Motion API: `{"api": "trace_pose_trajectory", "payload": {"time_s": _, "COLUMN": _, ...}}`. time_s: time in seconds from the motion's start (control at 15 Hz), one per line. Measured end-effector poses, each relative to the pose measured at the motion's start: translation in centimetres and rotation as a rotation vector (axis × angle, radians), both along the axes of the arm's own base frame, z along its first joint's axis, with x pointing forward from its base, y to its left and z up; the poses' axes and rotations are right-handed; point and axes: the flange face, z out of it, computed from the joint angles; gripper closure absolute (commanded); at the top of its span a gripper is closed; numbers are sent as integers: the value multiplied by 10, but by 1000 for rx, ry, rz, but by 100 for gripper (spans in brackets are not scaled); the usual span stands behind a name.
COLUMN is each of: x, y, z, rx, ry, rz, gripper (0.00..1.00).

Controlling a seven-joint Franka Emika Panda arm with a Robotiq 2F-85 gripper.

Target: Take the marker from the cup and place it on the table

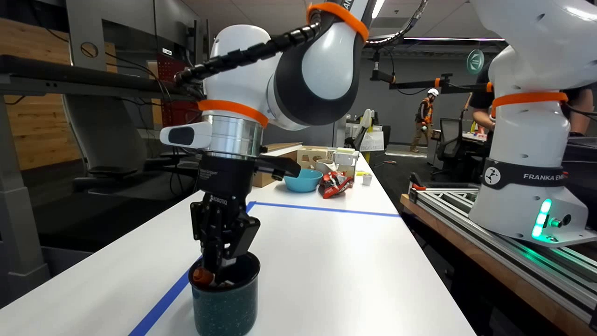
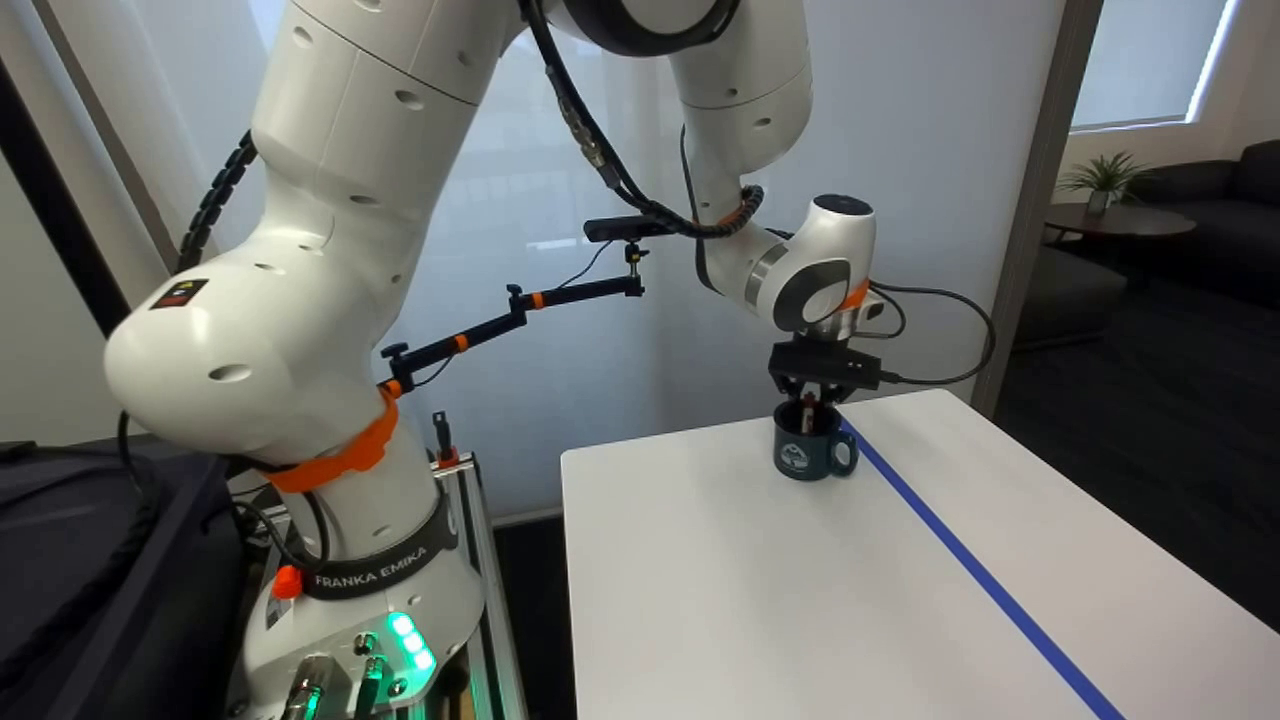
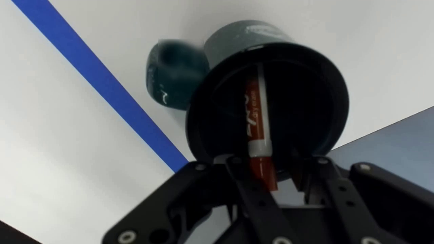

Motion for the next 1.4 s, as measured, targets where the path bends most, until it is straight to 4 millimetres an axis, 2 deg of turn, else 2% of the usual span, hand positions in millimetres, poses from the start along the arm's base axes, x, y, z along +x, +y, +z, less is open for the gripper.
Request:
{"api": "trace_pose_trajectory", "payload": {"time_s": 0.33, "x": -3, "y": -2, "z": -9, "rx": -6, "ry": 16, "rz": 13, "gripper": 62}}
{"api": "trace_pose_trajectory", "payload": {"time_s": 0.47, "x": -4, "y": 0, "z": -14, "rx": -8, "ry": 23, "rz": 25, "gripper": 86}}
{"api": "trace_pose_trajectory", "payload": {"time_s": 0.6, "x": -6, "y": 3, "z": -18, "rx": -10, "ry": 28, "rz": 36, "gripper": 100}}
{"api": "trace_pose_trajectory", "payload": {"time_s": 0.73, "x": -5, "y": 5, "z": -18, "rx": -13, "ry": 26, "rz": 42, "gripper": 95}}
{"api": "trace_pose_trajectory", "payload": {"time_s": 1.07, "x": -3, "y": 6, "z": -15, "rx": -20, "ry": 19, "rz": 45, "gripper": 95}}
{"api": "trace_pose_trajectory", "payload": {"time_s": 1.27, "x": 0, "y": 7, "z": -2, "rx": -32, "ry": -4, "rz": 45, "gripper": 95}}
{"api": "trace_pose_trajectory", "payload": {"time_s": 1.4, "x": -1, "y": 11, "z": 14, "rx": -45, "ry": -22, "rz": 38, "gripper": 95}}
